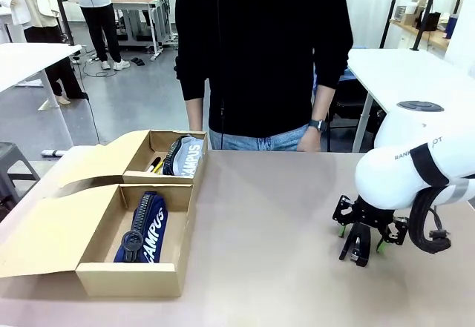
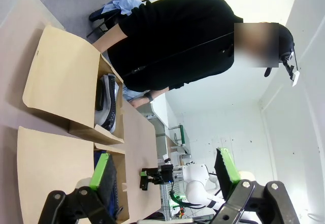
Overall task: Place items inside the box.
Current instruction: Pick up a Pencil pouch or Stapler and place it inside the Mailer Box closest to the robot.
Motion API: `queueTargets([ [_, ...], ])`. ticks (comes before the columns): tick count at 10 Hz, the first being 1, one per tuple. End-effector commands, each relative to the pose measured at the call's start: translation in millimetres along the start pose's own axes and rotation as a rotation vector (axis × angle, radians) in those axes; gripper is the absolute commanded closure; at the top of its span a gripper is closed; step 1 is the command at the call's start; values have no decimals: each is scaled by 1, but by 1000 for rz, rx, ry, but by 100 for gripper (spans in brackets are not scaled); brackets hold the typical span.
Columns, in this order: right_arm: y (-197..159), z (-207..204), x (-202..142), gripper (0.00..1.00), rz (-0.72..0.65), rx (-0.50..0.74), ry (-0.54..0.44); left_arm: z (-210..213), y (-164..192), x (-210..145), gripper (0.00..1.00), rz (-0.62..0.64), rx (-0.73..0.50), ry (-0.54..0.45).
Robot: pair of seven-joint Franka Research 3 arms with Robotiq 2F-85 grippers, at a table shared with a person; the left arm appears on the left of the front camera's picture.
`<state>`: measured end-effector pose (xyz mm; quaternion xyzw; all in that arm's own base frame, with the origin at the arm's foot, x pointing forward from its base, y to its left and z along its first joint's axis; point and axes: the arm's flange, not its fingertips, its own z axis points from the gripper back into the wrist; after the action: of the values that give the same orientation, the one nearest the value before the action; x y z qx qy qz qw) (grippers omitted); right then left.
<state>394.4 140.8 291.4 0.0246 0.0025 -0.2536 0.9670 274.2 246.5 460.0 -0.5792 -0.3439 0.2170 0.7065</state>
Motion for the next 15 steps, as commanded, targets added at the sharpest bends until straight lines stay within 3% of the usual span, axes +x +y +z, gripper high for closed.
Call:
queueTargets([
  [1, -28, -8, -26, 100, 35, 9, 5, -1, -1, 1, 0, -21, -29, -14],
  [2, -28, -8, -26, 59, 45, 12, 14, -1, -1, 1, 0, -21, -29, -14],
  [3, -27, -6, -27, 100, 55, 10, 15, -1, -1, 1, 0, -21, -29, -14],
  [8, -31, 15, -34, 100, 89, 2, 46, -1, -1, 1, 0, -21, -29, -14],
  [9, -30, 47, -51, 100, 164, 42, 80, -1, -1, 1, 0, -21, -29, -14],
  [10, -25, 85, -83, 100, 304, 49, 184, -1, -1, 1, 0, -21, -29, -14],
  [12, -15, 140, -154, 100, 477, 88, 133, -1, -1, 1, 0, -21, -29, -14],
  [13, -6, 144, -168, 100, 443, 153, 114, -1, -1, 1, 0, -21, -29, -14],
  [14, 10, 115, -118, 100, 404, 47, 145, -1, -1, 1, 0, -21, -29, -14],
  [15, 10, 115, -118, 100, 404, 47, 145, -1, -1, 1, 0, -21, -29, -14],
])
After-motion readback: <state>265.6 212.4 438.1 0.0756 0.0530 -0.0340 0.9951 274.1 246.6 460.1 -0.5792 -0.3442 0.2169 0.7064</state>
